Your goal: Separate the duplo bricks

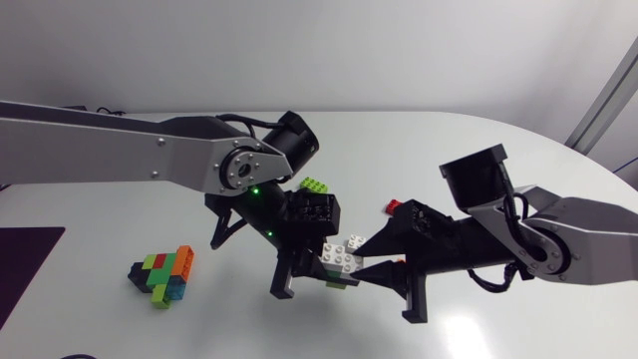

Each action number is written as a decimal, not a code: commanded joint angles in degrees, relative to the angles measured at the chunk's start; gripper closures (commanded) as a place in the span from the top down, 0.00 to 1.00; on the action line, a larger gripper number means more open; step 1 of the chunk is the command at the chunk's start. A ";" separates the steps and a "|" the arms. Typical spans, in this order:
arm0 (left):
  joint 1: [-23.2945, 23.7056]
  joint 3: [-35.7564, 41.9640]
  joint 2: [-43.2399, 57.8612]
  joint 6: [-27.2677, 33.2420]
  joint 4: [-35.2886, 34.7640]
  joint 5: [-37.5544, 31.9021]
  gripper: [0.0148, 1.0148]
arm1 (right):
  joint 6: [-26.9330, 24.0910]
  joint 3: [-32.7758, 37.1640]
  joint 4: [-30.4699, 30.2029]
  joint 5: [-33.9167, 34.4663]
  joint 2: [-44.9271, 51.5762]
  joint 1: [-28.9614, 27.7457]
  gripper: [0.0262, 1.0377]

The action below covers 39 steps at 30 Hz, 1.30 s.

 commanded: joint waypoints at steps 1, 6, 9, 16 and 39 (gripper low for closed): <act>-0.16 2.22 1.29 -0.64 0.42 0.05 0.34 | 0.26 0.47 0.38 -0.21 1.10 0.72 0.28; -0.16 2.05 1.55 -0.56 0.42 0.05 0.34 | 1.14 1.17 -0.23 -1.08 1.54 0.63 0.27; -0.34 1.61 1.46 -0.64 0.42 0.05 0.34 | 1.93 3.63 -2.87 -4.25 2.86 -1.13 0.27; -0.69 0.29 0.85 -0.64 0.60 -0.04 0.34 | 2.90 7.76 -7.70 -9.87 4.53 -4.47 0.27; 5.11 -4.37 -6.09 0.94 -0.90 -0.04 0.34 | 2.02 8.11 16.99 5.24 24.04 -9.56 0.27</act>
